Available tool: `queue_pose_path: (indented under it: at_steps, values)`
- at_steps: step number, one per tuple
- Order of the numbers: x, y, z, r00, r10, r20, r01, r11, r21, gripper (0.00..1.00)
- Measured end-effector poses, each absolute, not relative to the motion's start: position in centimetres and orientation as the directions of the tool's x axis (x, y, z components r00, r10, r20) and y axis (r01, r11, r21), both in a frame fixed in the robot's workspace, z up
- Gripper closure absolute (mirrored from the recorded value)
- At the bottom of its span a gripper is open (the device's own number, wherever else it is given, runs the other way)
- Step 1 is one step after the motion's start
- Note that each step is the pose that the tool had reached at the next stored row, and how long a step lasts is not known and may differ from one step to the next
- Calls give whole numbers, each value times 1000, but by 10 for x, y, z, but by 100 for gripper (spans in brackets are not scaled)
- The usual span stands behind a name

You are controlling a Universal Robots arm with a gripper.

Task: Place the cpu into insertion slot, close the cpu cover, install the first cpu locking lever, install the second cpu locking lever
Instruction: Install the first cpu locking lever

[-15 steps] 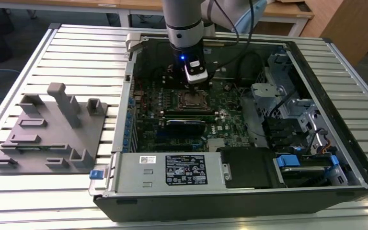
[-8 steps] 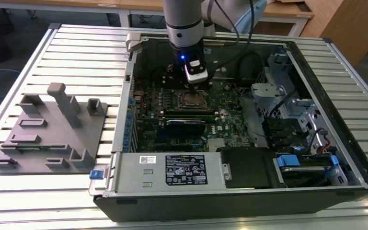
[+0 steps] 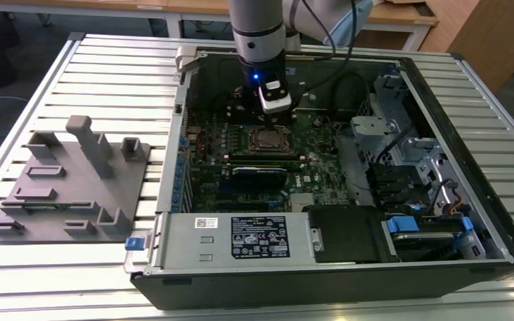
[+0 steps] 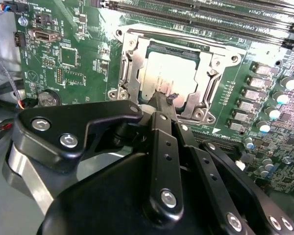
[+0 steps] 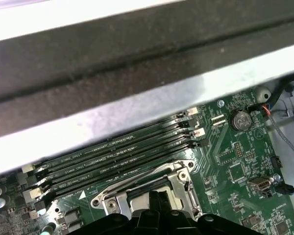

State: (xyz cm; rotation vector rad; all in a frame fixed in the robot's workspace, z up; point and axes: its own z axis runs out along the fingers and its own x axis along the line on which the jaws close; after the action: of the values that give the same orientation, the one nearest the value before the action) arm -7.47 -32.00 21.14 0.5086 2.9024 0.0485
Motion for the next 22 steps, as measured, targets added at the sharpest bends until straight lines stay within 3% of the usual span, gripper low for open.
queue_pose_path:
  at_steps: [13, 17, 22]
  values:
    - [-75, -321, 211, -919, 347, -189, 346, 937, 42, 89]
    - [-75, -321, 210, -927, 342, -157, 341, 939, 30, 89]
    - [-75, -321, 210, -927, 341, -154, 341, 940, 29, 89]
